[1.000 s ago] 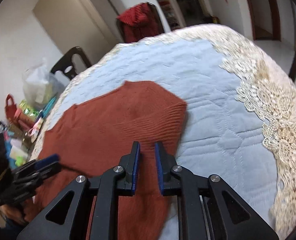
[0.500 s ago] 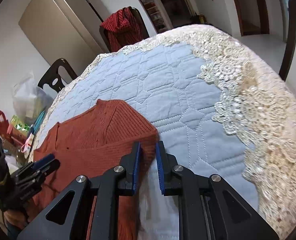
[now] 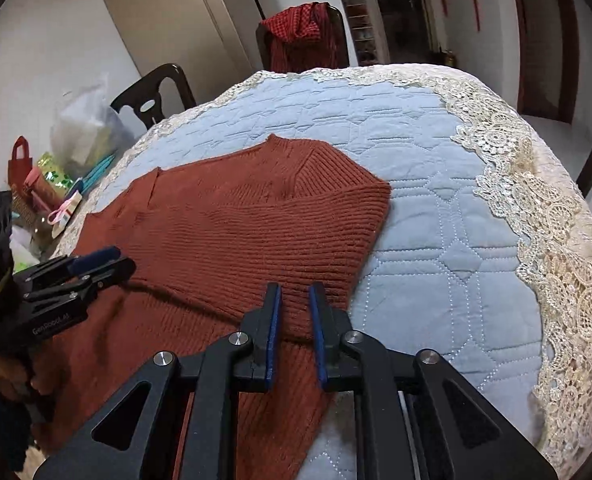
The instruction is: Fold small clothes
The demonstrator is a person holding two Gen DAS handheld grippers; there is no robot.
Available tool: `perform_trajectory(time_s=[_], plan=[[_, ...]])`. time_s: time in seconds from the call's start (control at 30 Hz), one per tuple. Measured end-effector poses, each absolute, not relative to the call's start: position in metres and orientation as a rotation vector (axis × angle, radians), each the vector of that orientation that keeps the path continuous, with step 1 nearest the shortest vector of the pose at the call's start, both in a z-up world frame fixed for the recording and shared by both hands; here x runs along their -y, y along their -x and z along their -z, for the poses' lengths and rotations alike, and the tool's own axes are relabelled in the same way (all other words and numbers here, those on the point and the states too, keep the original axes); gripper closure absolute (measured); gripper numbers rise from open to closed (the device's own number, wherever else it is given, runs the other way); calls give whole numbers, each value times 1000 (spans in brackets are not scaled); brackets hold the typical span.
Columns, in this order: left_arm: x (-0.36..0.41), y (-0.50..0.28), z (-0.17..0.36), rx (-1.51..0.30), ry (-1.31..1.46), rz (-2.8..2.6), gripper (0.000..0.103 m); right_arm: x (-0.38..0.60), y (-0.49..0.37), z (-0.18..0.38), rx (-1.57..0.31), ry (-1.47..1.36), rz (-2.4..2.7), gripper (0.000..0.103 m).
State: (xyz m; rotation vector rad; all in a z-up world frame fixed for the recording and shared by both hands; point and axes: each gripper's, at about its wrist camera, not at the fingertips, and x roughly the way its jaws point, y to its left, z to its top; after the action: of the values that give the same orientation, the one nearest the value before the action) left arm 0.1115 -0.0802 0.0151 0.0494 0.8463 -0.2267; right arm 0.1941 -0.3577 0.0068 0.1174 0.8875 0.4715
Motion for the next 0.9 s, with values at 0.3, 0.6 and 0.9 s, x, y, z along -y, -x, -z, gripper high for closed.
perform_trajectory(time_s=[0.3,0.6,0.9], plan=[[78,-113,-15,-852,-34,232,61,351,-192,-6,-881,-45,-442,90],[61,-74,-25,-839,-63,178,61,359,-164,-17,-883,-70,-425,88],[44,-41,-36,-794,-55,127,61,352,-133,-29,-859,-54,-479,85]])
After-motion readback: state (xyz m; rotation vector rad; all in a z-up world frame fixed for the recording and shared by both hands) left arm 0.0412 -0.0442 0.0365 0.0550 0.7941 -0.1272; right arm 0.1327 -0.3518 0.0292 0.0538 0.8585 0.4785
